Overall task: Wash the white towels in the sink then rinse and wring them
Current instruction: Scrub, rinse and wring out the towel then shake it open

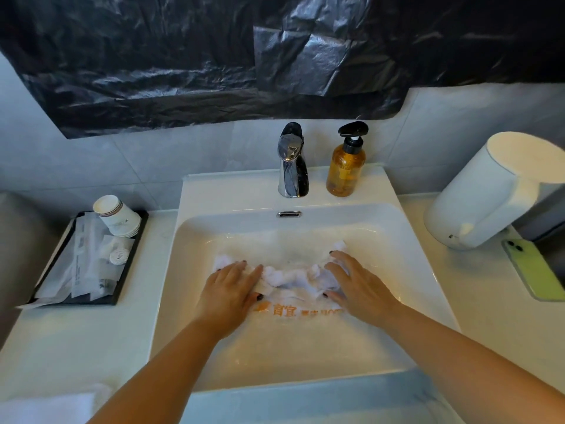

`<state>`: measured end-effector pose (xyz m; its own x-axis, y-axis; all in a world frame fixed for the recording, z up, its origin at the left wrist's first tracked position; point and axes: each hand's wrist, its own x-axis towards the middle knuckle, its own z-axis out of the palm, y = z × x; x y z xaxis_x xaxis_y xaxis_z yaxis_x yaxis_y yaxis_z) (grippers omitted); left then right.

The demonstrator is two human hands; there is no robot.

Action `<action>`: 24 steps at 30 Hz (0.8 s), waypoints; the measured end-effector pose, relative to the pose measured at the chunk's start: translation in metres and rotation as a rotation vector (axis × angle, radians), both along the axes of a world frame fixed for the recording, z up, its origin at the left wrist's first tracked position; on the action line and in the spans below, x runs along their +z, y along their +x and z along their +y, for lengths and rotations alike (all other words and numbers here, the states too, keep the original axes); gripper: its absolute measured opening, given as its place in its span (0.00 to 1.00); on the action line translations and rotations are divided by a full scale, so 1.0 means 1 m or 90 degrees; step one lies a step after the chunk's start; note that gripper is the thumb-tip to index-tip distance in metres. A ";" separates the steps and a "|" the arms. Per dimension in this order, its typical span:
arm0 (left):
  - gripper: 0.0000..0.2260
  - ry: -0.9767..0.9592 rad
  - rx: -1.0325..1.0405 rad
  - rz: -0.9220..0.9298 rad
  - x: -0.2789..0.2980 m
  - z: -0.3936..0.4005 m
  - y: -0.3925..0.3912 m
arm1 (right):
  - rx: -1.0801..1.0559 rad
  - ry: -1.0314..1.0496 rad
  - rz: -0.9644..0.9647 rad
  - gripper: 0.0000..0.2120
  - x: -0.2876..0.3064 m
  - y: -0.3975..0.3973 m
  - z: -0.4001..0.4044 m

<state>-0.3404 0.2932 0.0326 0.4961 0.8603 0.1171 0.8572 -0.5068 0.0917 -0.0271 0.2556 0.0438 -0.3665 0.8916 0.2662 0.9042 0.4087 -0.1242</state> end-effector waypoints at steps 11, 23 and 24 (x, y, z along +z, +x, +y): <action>0.05 -0.118 0.308 -0.305 0.016 -0.038 -0.004 | -0.190 -0.102 0.047 0.08 0.029 0.012 -0.021; 0.04 -0.140 0.309 -0.598 0.147 -0.049 0.016 | -0.306 -0.128 0.410 0.09 0.162 -0.015 -0.009; 0.08 -0.166 0.302 -0.605 0.158 -0.050 0.019 | -0.316 -0.128 0.434 0.10 0.174 -0.018 -0.007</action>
<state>-0.3218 0.2431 0.1909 -0.0885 0.9940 0.0642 0.4828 -0.0136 0.8756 -0.0446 0.2486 0.2182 0.2595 0.9599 0.1057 0.6743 -0.1018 -0.7314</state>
